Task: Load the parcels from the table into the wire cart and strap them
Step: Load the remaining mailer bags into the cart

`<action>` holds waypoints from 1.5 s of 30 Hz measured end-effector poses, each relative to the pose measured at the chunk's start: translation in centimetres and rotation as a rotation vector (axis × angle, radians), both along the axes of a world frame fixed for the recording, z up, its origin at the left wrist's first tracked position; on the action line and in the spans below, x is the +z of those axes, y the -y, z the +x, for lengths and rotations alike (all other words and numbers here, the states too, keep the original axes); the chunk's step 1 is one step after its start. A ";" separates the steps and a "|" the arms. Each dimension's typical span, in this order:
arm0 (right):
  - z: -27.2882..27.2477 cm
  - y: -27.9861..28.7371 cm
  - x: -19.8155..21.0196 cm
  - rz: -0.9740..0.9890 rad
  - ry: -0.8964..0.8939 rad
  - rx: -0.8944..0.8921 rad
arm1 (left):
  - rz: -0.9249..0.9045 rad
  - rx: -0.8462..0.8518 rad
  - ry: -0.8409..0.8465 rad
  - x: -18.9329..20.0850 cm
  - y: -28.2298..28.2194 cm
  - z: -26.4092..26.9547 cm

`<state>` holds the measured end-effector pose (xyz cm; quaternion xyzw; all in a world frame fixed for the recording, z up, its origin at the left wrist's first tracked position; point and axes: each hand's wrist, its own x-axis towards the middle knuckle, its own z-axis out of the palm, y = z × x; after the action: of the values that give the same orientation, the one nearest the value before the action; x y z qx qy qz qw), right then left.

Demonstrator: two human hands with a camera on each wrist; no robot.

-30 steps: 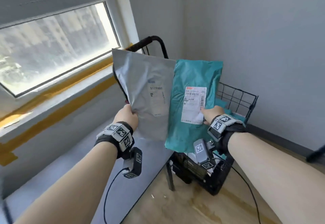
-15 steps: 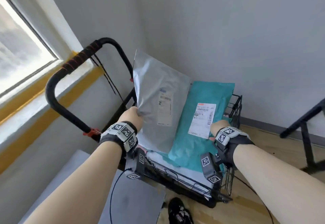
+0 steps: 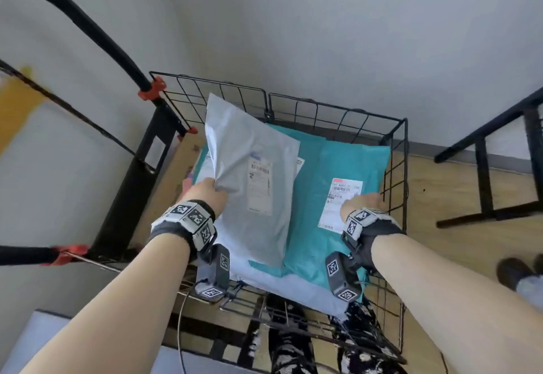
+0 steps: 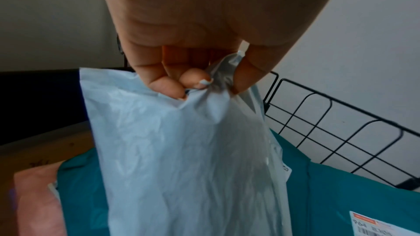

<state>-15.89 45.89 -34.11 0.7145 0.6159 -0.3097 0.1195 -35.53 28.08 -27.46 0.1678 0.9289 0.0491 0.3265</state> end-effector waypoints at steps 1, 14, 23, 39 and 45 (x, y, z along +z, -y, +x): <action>-0.6 0.3 -0.3 0.035 0.042 0.054 | -0.002 0.022 0.001 -0.3 -0.3 0.0; -5.1 0.7 -3.9 -0.208 0.158 0.826 | 0.119 0.342 0.092 -3.6 -1.6 -1.6; -8.1 -0.1 -4.8 -0.339 -0.248 0.226 | -0.085 0.264 0.053 -5.9 -1.6 -3.0; -6.7 -0.7 -7.6 -0.201 0.190 0.887 | -0.246 -0.288 0.247 -14.1 -4.7 2.2; -6.1 -1.1 -9.6 -0.174 0.169 0.930 | -0.308 -0.278 0.246 -15.2 -5.8 2.6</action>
<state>-22.03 46.96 -43.70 0.3733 0.8301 -0.2147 0.3544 -32.89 33.85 -42.71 0.2351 0.8466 -0.1184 0.4626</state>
